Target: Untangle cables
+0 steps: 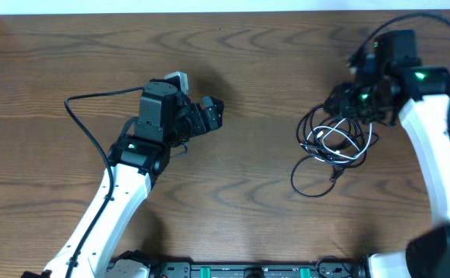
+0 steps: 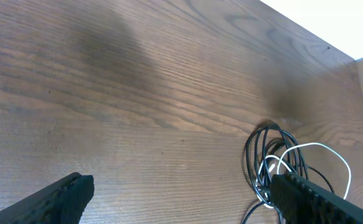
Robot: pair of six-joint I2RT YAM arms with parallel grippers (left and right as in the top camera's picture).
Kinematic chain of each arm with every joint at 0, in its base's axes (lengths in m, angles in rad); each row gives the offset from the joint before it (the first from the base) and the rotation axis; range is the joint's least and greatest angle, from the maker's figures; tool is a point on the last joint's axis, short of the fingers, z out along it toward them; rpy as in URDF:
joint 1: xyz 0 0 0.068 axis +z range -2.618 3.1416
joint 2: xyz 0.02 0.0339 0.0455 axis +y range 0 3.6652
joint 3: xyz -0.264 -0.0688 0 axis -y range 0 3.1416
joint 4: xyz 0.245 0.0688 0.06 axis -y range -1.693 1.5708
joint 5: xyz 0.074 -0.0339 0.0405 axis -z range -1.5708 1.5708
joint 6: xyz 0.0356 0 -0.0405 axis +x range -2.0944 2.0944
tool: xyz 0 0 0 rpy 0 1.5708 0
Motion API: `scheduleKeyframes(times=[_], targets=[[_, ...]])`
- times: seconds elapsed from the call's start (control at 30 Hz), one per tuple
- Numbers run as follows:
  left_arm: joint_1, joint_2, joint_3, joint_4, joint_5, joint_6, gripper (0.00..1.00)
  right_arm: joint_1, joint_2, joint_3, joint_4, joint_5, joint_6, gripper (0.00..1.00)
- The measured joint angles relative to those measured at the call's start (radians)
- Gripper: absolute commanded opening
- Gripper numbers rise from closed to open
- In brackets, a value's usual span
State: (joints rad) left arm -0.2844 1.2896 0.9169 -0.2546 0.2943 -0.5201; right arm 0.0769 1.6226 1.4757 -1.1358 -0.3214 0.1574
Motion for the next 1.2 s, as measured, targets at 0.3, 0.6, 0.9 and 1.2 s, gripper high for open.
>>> scheduleKeyframes(times=[0.3, 0.6, 0.9, 1.2], targets=[[0.000, 0.000, 0.000, 0.000, 0.000, 0.000, 0.97, 0.072, 0.150, -0.003, -0.060, 0.056, -0.040, 0.44], [0.000, 0.000, 0.000, 0.000, 0.000, 0.000, 0.97, 0.074, 0.279, -0.004, -0.031, 0.263, 0.195, 0.27], [0.000, 0.000, 0.000, 0.000, 0.000, 0.000, 0.97, 0.034, 0.285, -0.004, -0.103, 0.314, 0.279, 0.22], [0.000, 0.000, 0.000, 0.000, 0.000, 0.000, 0.97, 0.034, 0.235, -0.005, -0.178, 0.318, 0.242, 0.18]])
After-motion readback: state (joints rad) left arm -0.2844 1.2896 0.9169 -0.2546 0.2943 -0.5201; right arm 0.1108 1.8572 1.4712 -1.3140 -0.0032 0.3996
